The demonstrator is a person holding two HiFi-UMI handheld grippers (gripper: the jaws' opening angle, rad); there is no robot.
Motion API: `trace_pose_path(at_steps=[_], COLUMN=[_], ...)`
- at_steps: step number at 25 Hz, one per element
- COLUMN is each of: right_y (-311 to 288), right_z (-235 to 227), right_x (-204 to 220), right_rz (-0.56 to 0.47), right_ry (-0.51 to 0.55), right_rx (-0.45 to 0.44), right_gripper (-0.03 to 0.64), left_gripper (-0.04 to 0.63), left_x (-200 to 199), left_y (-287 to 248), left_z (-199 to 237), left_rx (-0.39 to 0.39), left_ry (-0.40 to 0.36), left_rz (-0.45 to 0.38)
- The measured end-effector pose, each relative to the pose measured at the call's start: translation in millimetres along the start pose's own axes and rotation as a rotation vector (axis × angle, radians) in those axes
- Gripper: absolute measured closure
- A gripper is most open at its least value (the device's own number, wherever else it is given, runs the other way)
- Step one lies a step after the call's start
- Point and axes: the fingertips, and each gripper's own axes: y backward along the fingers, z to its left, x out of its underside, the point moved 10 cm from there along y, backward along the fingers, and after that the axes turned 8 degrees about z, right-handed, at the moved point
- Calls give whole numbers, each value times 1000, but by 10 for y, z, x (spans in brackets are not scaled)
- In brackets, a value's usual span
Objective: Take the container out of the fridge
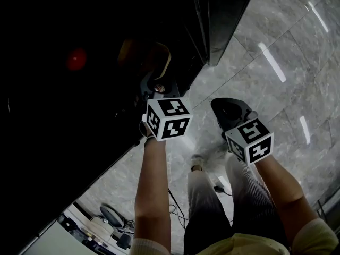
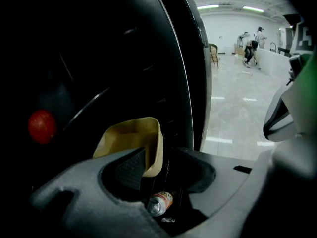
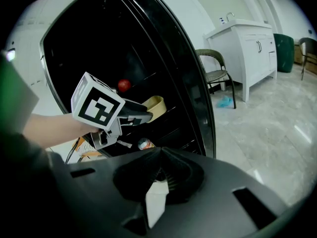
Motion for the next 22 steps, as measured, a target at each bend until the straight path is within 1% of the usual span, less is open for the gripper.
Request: trace_pose_path(at_steps=[3, 5, 8, 10, 12, 13, 17, 22], right_y=[-19, -27, -42, -52, -61, -63, -33, 39], right_z=[-19, -31, -44, -52, -47, -39, -10, 17], right_x=[14, 37, 68, 82, 98, 103, 95, 108], right_rz=[2, 9, 21, 26, 31, 31, 22, 4], right_ry=[3, 3, -2, -3, -5, -6, 0, -18], right_rx=[5, 9, 10, 13, 17, 18, 22, 38], right_gripper=[589, 589, 588, 589, 589, 588, 589, 589], left_gripper=[452, 453, 456, 501, 525, 534, 558, 558], left_x=[0, -13, -35, -51, -59, -58, -50, -12], left_y=[-64, -81, -112, -130, -136, -134, -80, 51], left_z=[3, 3, -7, -19, -47, -62, -95, -171], left_rx=[-7, -25, -49, -64, -71, -68, -36, 27], left_ry=[-27, -57, -128, -167, -202, -212, -205, -257], left_rz=[52, 55, 64, 71, 75, 75, 53, 20])
